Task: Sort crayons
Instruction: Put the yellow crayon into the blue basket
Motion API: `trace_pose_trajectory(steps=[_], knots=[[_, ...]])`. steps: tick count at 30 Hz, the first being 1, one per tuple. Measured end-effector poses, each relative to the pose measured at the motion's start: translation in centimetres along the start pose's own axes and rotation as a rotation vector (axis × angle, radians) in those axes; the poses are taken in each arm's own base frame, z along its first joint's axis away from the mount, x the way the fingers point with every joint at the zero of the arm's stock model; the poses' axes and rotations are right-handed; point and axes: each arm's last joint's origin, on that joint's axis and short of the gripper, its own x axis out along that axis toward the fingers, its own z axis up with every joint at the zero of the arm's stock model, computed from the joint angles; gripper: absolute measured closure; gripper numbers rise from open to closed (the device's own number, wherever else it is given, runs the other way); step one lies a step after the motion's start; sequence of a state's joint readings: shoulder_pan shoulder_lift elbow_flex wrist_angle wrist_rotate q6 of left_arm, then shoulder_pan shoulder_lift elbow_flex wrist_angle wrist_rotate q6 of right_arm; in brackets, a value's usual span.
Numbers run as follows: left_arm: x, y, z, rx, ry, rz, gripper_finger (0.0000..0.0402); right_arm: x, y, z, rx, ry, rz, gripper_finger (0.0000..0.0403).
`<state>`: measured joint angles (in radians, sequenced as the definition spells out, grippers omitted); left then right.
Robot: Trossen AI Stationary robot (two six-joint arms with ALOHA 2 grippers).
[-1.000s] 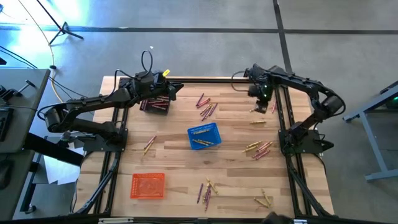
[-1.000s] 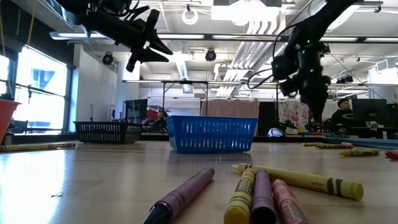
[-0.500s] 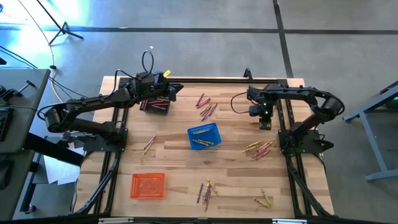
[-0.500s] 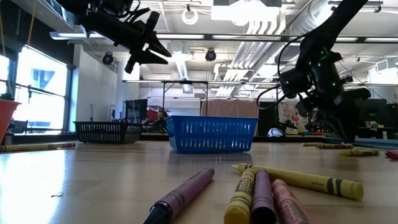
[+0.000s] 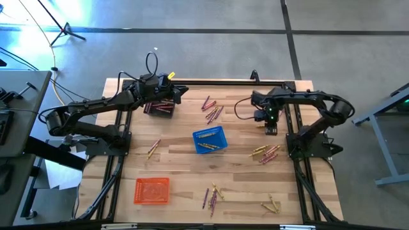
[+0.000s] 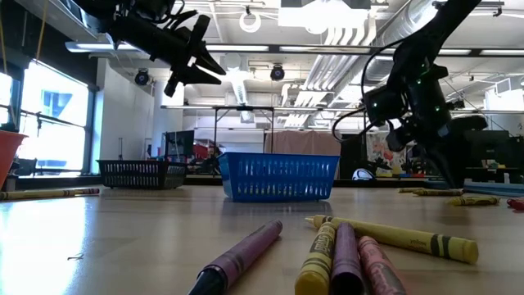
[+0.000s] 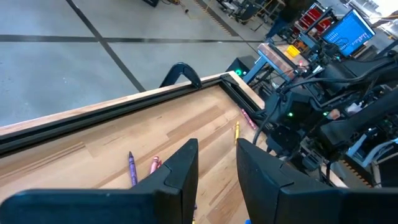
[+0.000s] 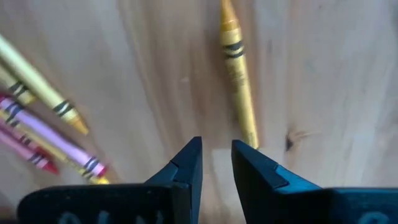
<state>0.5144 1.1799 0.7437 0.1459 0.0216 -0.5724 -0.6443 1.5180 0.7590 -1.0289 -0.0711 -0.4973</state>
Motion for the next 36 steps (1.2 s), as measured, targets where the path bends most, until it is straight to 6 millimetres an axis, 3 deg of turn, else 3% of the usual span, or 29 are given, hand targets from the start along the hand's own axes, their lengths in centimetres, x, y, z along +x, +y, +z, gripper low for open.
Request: trace_pose_trajectory(steps=[14, 29, 36], knots=[[0.0, 0.0, 0.0, 0.0, -0.001, 0.0, 0.0307, -0.5, 0.3, 1.2, -0.046, -0.116, -0.069, 0.0332], [0.0, 0.0, 0.0, 0.0, 0.0, 0.0, 0.0307, 2.3, 0.5, 0.3, -0.046, -0.143, -0.085, 0.0333], [0.0, 0.0, 0.0, 0.0, 0.0, 0.0, 0.0307, 1.9, 0.4, 0.5, -0.048, -0.128, -0.075, 0.0393]])
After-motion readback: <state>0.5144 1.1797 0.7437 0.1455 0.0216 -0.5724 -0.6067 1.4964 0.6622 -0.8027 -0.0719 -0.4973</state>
